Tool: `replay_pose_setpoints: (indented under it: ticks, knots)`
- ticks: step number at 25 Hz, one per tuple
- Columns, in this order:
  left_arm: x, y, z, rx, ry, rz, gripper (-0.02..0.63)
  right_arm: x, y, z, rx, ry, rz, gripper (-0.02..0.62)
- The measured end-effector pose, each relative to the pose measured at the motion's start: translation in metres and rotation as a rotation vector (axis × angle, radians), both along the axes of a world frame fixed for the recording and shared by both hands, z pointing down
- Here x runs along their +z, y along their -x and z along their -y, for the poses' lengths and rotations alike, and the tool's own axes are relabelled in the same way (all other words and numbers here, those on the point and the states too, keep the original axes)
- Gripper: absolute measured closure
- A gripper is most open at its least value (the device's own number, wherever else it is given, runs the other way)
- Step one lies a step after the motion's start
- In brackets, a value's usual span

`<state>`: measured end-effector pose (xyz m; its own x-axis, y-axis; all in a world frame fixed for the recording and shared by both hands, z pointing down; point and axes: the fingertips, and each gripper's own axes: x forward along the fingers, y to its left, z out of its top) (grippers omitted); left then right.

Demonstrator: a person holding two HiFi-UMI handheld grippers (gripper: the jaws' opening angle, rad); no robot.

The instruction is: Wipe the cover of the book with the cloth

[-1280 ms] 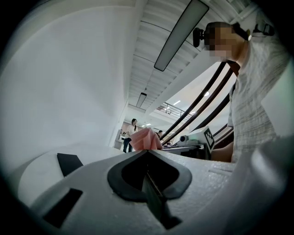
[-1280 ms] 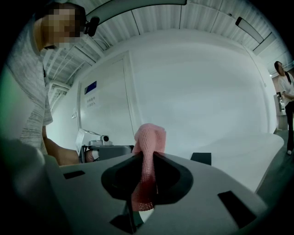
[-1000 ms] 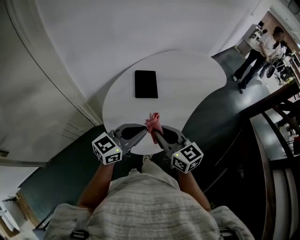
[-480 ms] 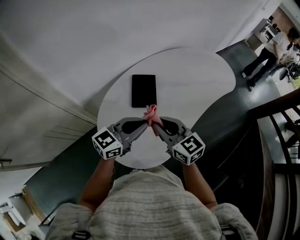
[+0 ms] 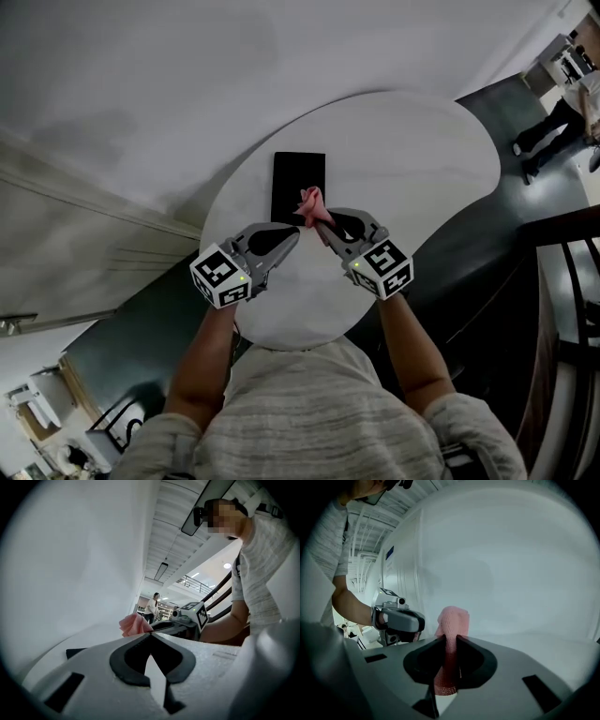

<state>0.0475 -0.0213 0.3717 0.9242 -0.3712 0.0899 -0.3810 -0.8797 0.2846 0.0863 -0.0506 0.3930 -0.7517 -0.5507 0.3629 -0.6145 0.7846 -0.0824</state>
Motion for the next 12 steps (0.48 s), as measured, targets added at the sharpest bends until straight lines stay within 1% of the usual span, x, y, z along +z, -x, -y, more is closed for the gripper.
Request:
replay_pose_setpoints:
  ticks: [6, 12]
  knots:
    - [0.021, -0.001, 0.020, 0.008, 0.026, 0.001, 0.591, 0.027, 0.006, 0.046, -0.036, -0.010, -0.052, 0.543]
    - [0.043, -0.001, 0.040, 0.033, 0.053, -0.017, 0.591, 0.049, 0.013, 0.091, -0.038, -0.014, -0.093, 0.542]
